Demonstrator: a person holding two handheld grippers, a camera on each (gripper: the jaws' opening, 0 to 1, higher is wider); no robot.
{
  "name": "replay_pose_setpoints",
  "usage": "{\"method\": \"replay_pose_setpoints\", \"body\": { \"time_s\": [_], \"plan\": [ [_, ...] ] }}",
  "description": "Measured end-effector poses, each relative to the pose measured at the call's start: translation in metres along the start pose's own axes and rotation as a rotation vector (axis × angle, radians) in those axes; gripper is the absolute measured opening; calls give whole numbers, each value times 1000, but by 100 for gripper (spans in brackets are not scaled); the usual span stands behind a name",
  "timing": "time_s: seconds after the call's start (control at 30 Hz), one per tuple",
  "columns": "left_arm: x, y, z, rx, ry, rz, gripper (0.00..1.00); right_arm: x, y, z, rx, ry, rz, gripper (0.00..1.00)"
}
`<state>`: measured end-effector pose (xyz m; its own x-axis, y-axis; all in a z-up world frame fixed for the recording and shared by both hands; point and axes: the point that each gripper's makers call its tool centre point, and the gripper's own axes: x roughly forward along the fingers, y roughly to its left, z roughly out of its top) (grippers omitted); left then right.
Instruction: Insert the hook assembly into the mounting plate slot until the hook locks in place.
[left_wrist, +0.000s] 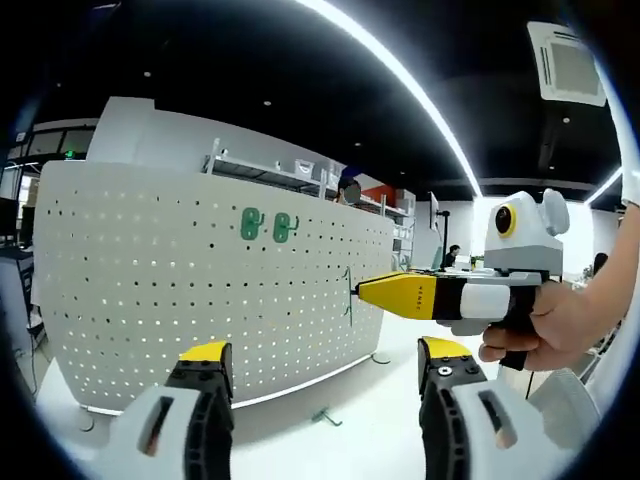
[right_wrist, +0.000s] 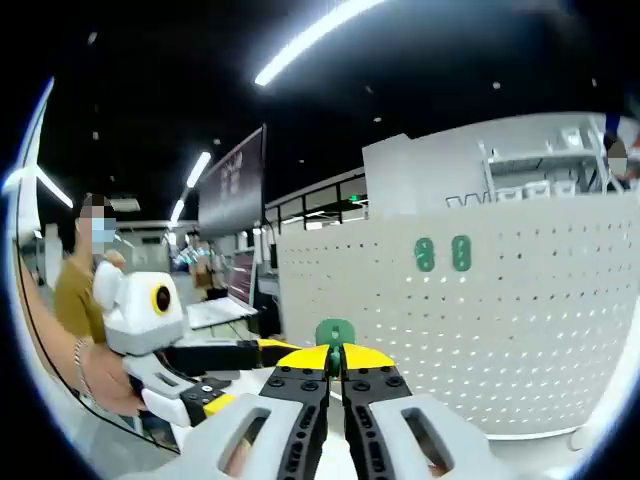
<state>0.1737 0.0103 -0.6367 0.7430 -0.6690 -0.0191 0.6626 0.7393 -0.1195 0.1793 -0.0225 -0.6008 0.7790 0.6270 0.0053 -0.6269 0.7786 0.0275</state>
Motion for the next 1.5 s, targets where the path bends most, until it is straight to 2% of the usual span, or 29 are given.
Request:
{"method": "replay_pose_setpoints", "body": {
  "time_s": [0.23,0.4,0.73,1.13,1.5],
  "plan": [
    [1,0,-2,0,6,-3,76,2,-3,4,18,-11,-7,0],
    [0,3,-4,10,12,3,75,4,-13,9,29,-18,-23,0],
    [-8,18,-5,26,25,34,74,11,-53,21,82,-51,-95,0],
    [-17,32,-8,45,45,54,73,15,-97,36,97,-87,-169,0],
    [-36,44,-17,55,73,74,72,17,-125,45,119,-118,-214,0]
  ]
}}
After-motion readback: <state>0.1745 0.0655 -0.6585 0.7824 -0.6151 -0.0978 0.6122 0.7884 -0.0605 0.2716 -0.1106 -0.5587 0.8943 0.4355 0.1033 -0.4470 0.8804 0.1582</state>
